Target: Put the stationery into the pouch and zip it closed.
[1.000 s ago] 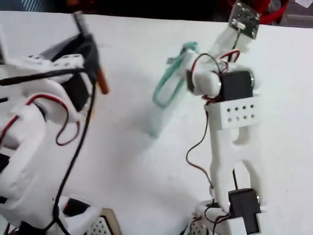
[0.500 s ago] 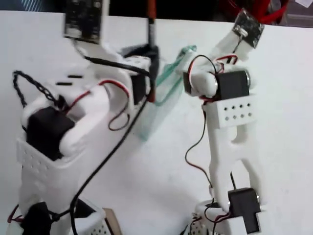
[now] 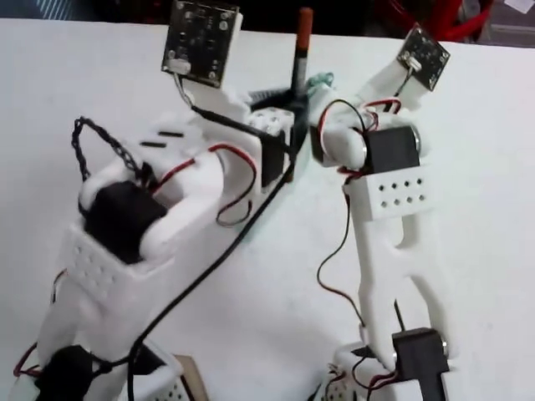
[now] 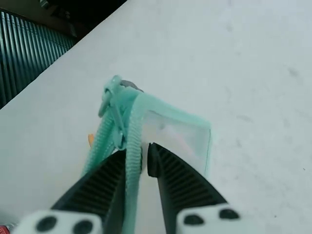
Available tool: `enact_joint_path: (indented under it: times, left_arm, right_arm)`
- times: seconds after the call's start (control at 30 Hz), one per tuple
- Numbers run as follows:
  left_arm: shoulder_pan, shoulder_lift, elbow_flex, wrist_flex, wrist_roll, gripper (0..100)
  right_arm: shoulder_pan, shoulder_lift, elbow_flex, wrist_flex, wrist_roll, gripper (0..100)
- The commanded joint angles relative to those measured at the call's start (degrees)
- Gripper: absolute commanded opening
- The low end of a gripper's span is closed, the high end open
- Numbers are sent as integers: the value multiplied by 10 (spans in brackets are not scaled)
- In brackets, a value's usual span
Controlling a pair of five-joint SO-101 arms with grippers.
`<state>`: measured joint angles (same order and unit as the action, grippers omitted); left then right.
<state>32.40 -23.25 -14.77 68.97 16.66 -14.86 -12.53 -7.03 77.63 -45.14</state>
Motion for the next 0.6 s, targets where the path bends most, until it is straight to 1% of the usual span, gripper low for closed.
enact_joint_path:
  times: [0.0,0.07,0.17,0.23,0.3,0.4,0.57]
  left_arm:
    - [-22,0,46,-70,3,49]
    - [-23,-1,67,-91,3,49]
    - [-26,-1,72,-101,2,49]
    - [-26,-1,69,-101,-22,49]
    - [-26,-7,60,-105,-41,49]
    - [-26,-39,46,-113,-66,49]
    - [-26,-64,69,-139,-94,49]
  right_arm:
    - [7,0,14,-17,-4,18]
    - [9,0,26,-29,-4,18]
    - [15,0,49,-49,-3,18]
    - [19,0,56,-54,-3,18]
    - [20,0,57,-54,14,18]
    - [20,0,57,-53,20,18]
    - [16,-1,57,-53,21,18]
